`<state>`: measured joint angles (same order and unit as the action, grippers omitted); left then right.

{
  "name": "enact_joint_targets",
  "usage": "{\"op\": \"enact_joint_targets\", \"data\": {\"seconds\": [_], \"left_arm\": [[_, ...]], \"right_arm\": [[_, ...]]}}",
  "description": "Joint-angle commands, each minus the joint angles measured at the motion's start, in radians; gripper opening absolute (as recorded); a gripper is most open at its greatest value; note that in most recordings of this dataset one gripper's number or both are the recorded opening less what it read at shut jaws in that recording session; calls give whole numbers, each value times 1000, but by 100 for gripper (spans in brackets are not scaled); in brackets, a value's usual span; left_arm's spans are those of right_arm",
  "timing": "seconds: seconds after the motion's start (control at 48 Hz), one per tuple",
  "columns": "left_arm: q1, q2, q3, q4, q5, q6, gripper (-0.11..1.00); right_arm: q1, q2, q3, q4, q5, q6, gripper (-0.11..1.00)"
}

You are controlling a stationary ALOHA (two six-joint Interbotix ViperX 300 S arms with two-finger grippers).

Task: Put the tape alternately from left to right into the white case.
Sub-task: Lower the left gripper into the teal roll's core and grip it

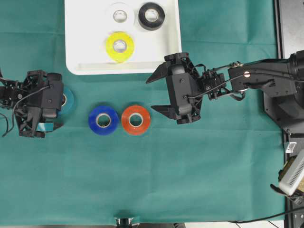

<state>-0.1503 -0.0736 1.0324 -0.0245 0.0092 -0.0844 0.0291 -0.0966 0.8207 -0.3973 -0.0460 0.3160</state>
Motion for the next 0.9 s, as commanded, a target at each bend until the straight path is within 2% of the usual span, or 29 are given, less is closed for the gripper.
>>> {"op": "enact_joint_targets", "data": {"seconds": [0.0, 0.062, 0.125, 0.291, 0.333, 0.874], "left_arm": [[3, -12, -8, -2, -3, 0, 98], [2, -12, -6, -2, -3, 0, 92], [2, -12, -5, -2, -3, 2, 81], [3, -18, -2, -2, -3, 5, 33], [5, -23, 0, -2, -3, 5, 26], [5, -112, -20, -2, 14, 5, 26]], "right_arm": [[3, -11, -8, 0, -8, 2, 85], [2, -11, -8, 0, -8, 2, 85], [3, -11, -8, 2, -8, 2, 85], [3, -11, -8, 0, -8, 2, 85], [3, -11, -8, 2, -8, 2, 85], [3, -11, -8, 0, -3, 2, 85]]}}
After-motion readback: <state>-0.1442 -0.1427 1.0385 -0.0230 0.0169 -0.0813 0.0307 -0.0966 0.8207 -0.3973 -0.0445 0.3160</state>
